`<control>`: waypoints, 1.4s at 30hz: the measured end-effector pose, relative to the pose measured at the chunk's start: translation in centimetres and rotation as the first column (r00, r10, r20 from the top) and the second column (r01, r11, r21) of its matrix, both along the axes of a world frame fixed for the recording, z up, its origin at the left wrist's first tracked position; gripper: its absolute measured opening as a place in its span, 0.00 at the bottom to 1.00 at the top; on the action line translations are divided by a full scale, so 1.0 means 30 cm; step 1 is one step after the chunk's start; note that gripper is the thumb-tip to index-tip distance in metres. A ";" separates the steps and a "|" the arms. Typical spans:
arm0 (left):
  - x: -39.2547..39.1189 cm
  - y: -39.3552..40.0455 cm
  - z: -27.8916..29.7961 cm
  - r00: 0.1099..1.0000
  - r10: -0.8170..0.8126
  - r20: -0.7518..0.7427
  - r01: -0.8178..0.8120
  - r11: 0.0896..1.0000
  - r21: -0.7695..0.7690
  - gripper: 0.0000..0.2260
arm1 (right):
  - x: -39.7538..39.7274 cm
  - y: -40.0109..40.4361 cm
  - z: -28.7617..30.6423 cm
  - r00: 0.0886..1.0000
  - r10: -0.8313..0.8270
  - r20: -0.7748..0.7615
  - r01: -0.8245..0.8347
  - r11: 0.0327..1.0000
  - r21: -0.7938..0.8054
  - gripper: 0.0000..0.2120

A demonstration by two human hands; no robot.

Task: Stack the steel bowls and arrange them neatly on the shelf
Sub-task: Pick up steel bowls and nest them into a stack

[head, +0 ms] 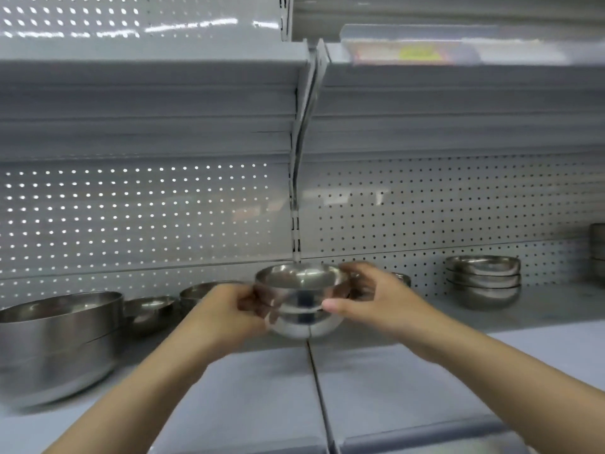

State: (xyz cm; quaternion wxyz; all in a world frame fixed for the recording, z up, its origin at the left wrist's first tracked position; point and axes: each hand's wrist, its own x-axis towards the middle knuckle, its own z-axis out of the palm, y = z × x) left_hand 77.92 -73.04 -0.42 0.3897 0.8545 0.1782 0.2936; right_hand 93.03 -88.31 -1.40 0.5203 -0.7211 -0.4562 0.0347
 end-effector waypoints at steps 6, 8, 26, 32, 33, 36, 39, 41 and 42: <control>0.352 -0.200 0.102 0.994 -0.107 0.018 0.107 0.994 -0.021 0.09 | 0.239 -0.268 0.092 0.985 -0.171 0.004 0.171 0.984 0.040 0.51; 0.439 -0.233 0.105 0.995 -0.096 -0.001 0.096 0.995 0.009 0.14 | 0.305 -0.309 0.100 0.985 -0.166 -0.053 0.169 0.984 0.051 0.47; 0.754 -0.072 -0.039 0.984 0.094 0.151 -0.083 0.993 -0.081 0.11 | 0.660 -0.052 0.051 0.977 0.014 -0.211 0.005 0.996 0.088 0.36; 0.768 -0.075 -0.059 0.993 0.090 0.083 -0.082 0.992 -0.091 0.16 | 0.681 -0.047 0.007 0.974 -0.003 -0.225 0.028 0.994 0.108 0.36; 0.767 -0.075 -0.063 0.993 0.090 0.078 -0.083 0.993 -0.090 0.18 | 0.678 -0.048 0.004 0.975 0.003 -0.221 0.021 0.994 0.107 0.31; 0.759 -0.077 -0.070 0.995 0.087 0.051 -0.083 0.993 -0.082 0.21 | 0.668 -0.053 -0.005 0.978 0.031 -0.205 -0.007 0.993 0.118 0.12; 0.758 -0.077 -0.080 0.997 0.068 0.044 -0.064 0.995 -0.080 0.22 | 0.657 -0.055 -0.015 0.982 0.032 -0.188 -0.008 0.992 0.126 0.10; 0.762 -0.074 -0.087 0.998 0.062 0.025 -0.060 0.995 -0.083 0.23 | 0.653 -0.051 -0.023 0.985 0.010 -0.175 0.008 0.994 0.105 0.08; 0.767 -0.067 -0.093 0.998 0.060 0.021 -0.058 0.995 -0.084 0.24 | 0.654 -0.049 -0.026 0.985 0.001 -0.174 0.018 0.994 0.105 0.09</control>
